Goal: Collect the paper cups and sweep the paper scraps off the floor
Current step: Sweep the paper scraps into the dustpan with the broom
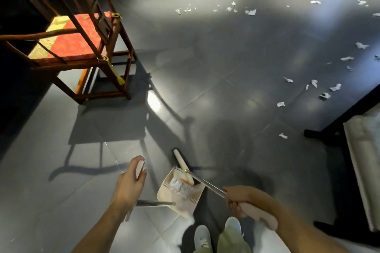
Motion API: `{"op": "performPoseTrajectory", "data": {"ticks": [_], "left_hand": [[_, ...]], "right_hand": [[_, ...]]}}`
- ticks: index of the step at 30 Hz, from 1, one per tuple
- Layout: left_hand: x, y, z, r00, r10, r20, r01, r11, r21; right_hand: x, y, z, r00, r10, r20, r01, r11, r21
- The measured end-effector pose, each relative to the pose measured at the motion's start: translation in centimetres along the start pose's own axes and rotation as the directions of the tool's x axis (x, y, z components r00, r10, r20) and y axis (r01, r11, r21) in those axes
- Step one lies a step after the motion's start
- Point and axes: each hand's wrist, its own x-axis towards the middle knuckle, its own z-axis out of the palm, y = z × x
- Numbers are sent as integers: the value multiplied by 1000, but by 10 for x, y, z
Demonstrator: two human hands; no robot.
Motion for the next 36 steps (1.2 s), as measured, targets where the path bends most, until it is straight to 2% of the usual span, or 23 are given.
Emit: {"op": "performPoseTrajectory", "data": {"ticks": [2,4,5,6,8,10,13,15,17,20,23,25,31,34,36], "left_hand": [[0,3,0,1000,21,-1,-21,1000,-13],[-1,6,1,999,52,5,-52,998,-25],[-1,9,2,998,69,10,-69,997,-31],[-1,13,4,997,80,22,-80,996,-35],[4,27,10,991,117,58,-114,992,-51],[11,48,17,982,150,118,-145,988,-50],[26,83,31,959,213,188,-208,977,-46],[35,109,44,942,266,206,-261,964,-55],[48,140,59,929,292,227,-286,956,-59],[72,191,84,914,315,255,-308,949,-68],[103,239,116,908,331,258,-321,943,-83],[124,271,137,892,364,270,-359,931,-70],[174,360,205,855,372,362,-412,910,38],[190,392,230,830,383,405,-435,900,39],[199,409,242,815,385,434,-454,889,64]], "right_hand": [[-15,-5,-12,1000,-6,20,3,989,148],[-30,-5,-31,999,-41,30,34,979,203],[-37,-3,-40,996,-17,90,-11,955,296],[-46,0,-47,993,-51,103,24,967,255],[-57,4,-62,994,-72,83,47,960,276],[-70,10,-76,1000,-1,29,-9,939,343],[-85,29,-101,996,28,-88,16,888,459],[-88,47,-118,985,49,-167,35,882,469],[-88,63,-134,962,75,-264,44,908,416],[-86,81,-158,892,72,-447,44,969,243],[-78,106,-199,849,147,-507,28,946,322],[-72,127,-233,829,189,-526,49,913,404],[-57,188,-312,810,274,-519,14,875,484],[-50,201,-329,823,287,-490,24,845,534],[-44,196,-329,856,300,-421,7,807,590]]}}
